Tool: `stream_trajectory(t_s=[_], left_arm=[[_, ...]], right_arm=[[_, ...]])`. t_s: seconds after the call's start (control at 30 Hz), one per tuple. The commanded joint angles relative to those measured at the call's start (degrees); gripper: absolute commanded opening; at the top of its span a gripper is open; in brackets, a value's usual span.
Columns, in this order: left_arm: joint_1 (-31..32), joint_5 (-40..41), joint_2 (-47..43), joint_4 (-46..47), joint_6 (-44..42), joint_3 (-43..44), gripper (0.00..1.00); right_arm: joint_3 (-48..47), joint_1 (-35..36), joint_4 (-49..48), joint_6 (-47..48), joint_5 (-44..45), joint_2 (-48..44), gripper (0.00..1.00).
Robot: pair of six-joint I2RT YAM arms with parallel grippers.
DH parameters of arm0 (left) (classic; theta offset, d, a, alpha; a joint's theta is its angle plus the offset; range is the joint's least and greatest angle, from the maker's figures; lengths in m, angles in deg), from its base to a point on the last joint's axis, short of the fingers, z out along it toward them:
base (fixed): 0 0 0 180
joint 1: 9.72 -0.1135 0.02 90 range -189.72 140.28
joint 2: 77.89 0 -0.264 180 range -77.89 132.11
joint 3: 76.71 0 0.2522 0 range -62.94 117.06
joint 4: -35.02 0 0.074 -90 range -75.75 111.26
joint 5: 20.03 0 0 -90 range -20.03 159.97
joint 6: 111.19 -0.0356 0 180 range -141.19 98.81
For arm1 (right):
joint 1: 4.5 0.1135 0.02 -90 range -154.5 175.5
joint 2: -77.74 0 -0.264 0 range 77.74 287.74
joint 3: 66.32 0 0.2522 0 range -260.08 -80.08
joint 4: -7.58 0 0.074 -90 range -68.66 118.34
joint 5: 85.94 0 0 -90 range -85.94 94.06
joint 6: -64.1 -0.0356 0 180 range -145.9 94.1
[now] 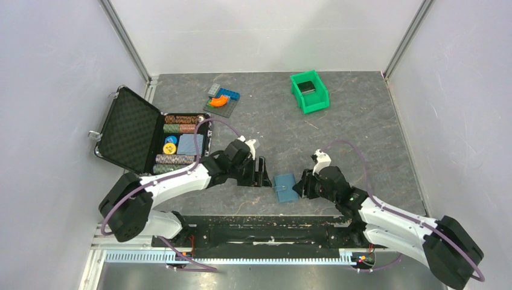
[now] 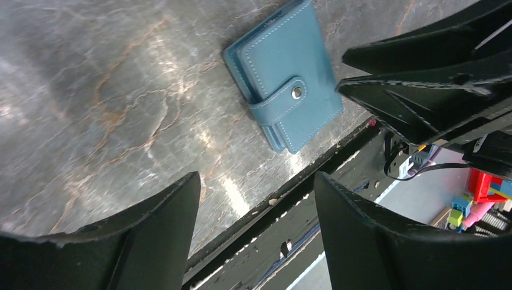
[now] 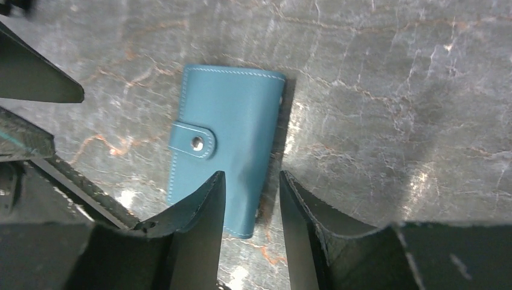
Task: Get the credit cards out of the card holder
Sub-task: Open the card holder at the center of the board.
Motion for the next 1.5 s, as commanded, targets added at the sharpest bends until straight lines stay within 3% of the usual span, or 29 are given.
stream_trajectory(t_s=[0.0, 0.4, 0.5, 0.63, 0.97, 1.2, 1.47], left_arm=[[2.47, -0.61, 3.92, 7.45, 3.2, 1.99, 0.74], [4.58, -0.95, 10.81, 12.85, 4.42, -0.25, 0.64], [5.14, -1.53, 12.33, 12.82, 3.43, 1.05, 0.65], [5.81, 0.43, 12.36, 11.38, 2.67, 2.5, 0.65], [8.6, 4.78, 7.98, 4.95, 2.08, 6.75, 0.63], [9.41, 6.63, 7.71, 4.42, 2.32, 7.3, 0.64], [9.46, 6.35, 8.02, 4.77, 1.03, 7.39, 0.67]], right_arm=[[-1.18, -0.56, -4.43, 2.96, -2.34, 4.74, 0.41], [4.45, -0.59, -11.95, -1.3, -3.66, 7.43, 0.38], [5.71, -0.58, -13.82, -3.72, -2.77, 7.74, 0.29], [7.0, -0.6, -17.9, -5.95, -4.99, 7.03, 0.01], [6.19, -0.17, -15.5, -14.33, -3.01, -4.46, 0.0], [2.49, 2.47, -9.46, -15.19, 1.91, -6.75, 0.0], [1.78, 7.44, -9.32, -16.21, 5.95, -7.27, 0.0]])
